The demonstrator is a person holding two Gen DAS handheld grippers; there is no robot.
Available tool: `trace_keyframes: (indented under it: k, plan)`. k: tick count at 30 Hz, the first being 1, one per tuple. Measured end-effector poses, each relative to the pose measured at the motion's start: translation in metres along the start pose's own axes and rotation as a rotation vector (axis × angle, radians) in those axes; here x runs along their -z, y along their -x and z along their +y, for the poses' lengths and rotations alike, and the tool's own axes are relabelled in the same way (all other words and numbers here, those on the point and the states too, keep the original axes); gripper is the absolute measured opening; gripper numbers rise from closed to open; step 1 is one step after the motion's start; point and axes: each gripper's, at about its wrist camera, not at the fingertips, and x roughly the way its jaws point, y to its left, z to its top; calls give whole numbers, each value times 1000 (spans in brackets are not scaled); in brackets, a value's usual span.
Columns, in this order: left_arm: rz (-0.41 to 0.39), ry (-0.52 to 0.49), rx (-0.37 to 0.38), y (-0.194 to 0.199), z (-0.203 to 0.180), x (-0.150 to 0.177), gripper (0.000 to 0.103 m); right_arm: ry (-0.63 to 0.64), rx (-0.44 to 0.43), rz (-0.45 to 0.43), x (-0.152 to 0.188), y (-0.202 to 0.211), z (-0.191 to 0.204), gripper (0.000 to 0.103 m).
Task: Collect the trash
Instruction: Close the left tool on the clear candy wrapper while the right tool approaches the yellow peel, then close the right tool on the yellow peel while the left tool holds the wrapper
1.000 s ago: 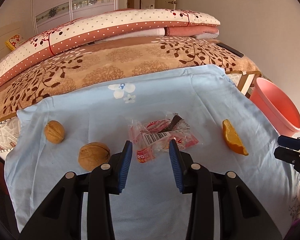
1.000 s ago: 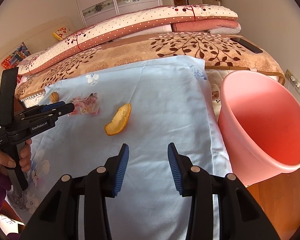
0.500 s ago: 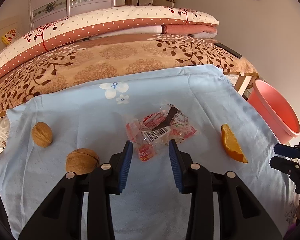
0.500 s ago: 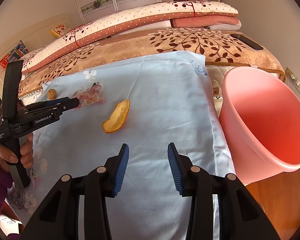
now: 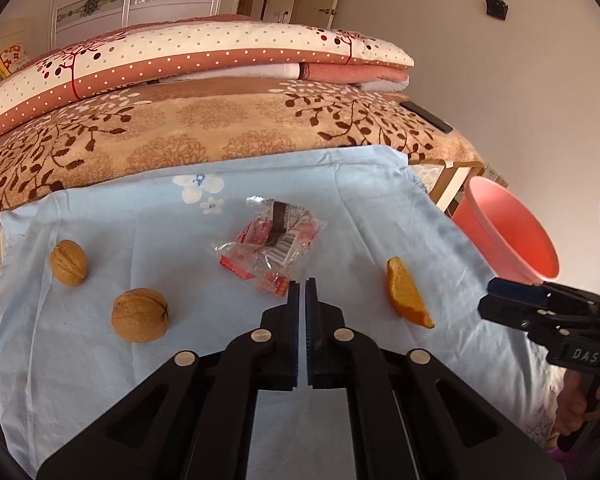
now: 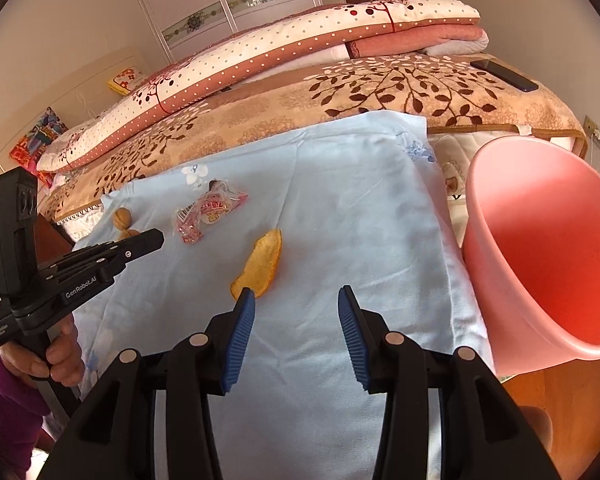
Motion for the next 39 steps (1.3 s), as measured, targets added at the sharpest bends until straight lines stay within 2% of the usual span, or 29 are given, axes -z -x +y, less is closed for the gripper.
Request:
trace_keyframes:
  k: [1, 3, 5, 7, 14, 22, 23, 25, 27, 28, 29, 33, 39]
  plan:
    - [-3, -4, -9, 0, -1, -4, 3, -8, -7, 2, -2, -2, 2, 45]
    - [-12, -14, -25, -3, -3, -11, 11, -14, -19, 8, -5, -6, 6, 46]
    - [-11, -13, -24, -10, -4, -15, 31, -7, -18, 8, -8, -10, 11, 49]
    - [-1, -13, -31, -19, -3, -19, 32, 3, -8, 12, -10, -15, 15, 49]
    - [25, -61, -81, -45, -2, -25, 33, 21, -5, 52, -15, -41, 27, 50]
    - [39, -170, -131, -55, -12, -16, 32, 47, 22, 89, -13, -65, 32, 50]
    - [38, -176, -138, -55, -13, -15, 26, 50, 24, 91, -12, -66, 32, 50]
    - [37, -159, -134, -53, -11, -14, 13, 58, 23, 86, -11, -67, 31, 50]
    - [30, -121, -121, -48, -7, -15, 10, 74, 30, 80, -10, -66, 32, 44]
    - [26, -101, -113, -45, -6, -15, 9, 82, 31, 84, -10, -66, 32, 32]
    - [22, -80, -106, -41, -4, -16, 8, 88, 33, 88, -9, -67, 32, 25]
    - [7, -7, -69, -27, -1, -17, 7, 96, 20, 81, -7, -62, 30, 20]
    - [-23, 52, -36, -6, -7, -13, 6, 73, 5, 56, -6, -44, 22, 18]
